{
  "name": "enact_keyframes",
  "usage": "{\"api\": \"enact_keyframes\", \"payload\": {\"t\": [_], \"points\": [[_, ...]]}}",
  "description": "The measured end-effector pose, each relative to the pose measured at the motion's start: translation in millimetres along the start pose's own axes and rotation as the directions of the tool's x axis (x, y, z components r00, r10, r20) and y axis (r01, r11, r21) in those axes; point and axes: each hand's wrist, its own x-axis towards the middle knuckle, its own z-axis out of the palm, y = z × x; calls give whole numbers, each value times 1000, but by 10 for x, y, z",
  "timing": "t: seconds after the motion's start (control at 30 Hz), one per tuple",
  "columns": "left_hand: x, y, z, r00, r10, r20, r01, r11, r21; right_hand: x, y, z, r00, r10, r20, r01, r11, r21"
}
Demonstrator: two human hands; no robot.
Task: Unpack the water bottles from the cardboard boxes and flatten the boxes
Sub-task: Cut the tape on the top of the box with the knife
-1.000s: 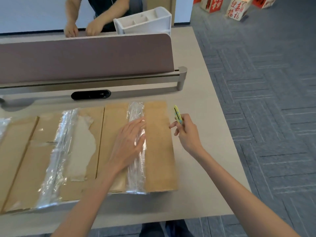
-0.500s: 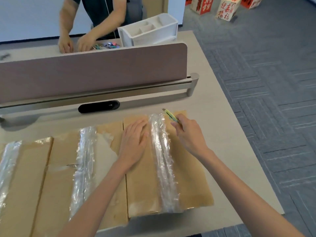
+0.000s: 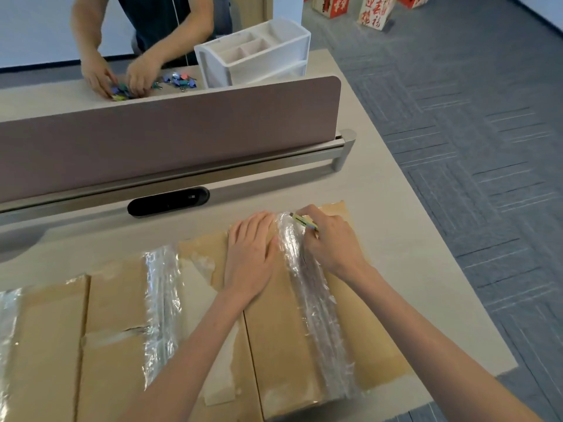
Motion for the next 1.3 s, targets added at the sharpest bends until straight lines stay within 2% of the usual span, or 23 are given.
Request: {"api": "enact_keyframes", "payload": {"t": [0.33, 0.53, 0.83, 1.3], "points": [[10, 12, 10, 1000, 21, -11, -21, 999, 36, 93, -138, 98, 994, 103, -36, -104, 994, -25], [10, 26, 23, 999, 35, -20, -32, 994, 101, 138, -243, 102, 993, 113, -21, -114, 990, -82], [0, 65, 52, 1000, -17, -21, 21, 983, 182, 230, -283, 7, 993, 104, 62, -95, 987, -128], [6, 76, 72, 1000, -28, -8, 29, 986, 166, -58, -335, -5, 990, 119, 81, -109, 987, -119]]}}
